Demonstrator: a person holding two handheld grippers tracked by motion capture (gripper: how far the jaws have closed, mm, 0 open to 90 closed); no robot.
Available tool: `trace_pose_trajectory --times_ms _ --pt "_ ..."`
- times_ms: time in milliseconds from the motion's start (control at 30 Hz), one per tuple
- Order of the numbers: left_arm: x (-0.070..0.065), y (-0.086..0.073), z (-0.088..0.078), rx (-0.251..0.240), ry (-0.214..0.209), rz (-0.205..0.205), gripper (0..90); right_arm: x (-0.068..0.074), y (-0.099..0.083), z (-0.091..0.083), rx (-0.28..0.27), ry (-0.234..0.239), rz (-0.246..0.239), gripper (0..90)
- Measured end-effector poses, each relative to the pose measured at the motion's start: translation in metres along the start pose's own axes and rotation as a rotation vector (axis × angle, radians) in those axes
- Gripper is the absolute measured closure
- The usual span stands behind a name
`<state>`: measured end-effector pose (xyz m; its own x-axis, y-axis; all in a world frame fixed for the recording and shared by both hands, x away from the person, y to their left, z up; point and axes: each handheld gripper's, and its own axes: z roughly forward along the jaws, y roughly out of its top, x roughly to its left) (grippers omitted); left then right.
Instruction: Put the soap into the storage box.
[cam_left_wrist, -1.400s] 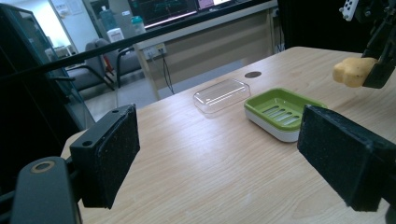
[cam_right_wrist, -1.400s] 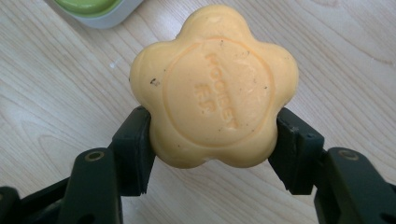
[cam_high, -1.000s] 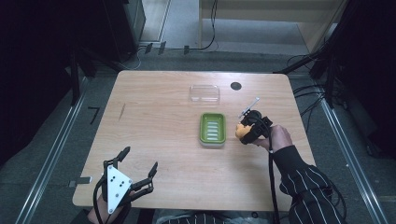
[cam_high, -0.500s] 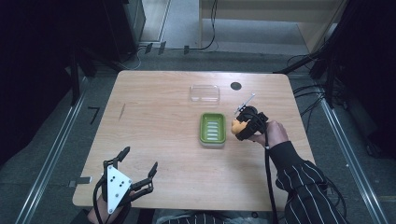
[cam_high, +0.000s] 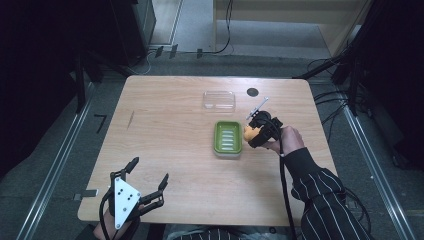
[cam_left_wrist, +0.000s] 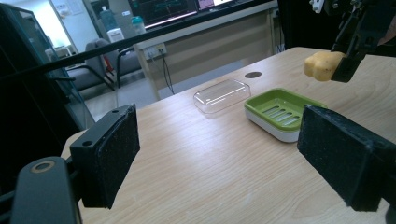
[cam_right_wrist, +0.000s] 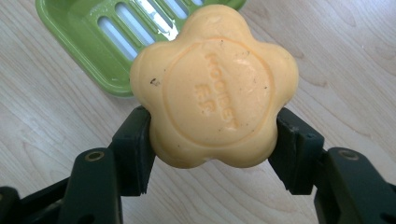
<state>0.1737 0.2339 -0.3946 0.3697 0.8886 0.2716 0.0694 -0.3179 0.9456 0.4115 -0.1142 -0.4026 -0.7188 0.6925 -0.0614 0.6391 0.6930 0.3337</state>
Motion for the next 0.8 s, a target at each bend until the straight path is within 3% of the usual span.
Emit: trace_pose_trajectory --times_ms 800 --pt "0.001 0.000 -0.001 0.001 0.003 0.002 13.0 0.011 0.028 0.006 -0.011 0.011 -0.046 40.0"
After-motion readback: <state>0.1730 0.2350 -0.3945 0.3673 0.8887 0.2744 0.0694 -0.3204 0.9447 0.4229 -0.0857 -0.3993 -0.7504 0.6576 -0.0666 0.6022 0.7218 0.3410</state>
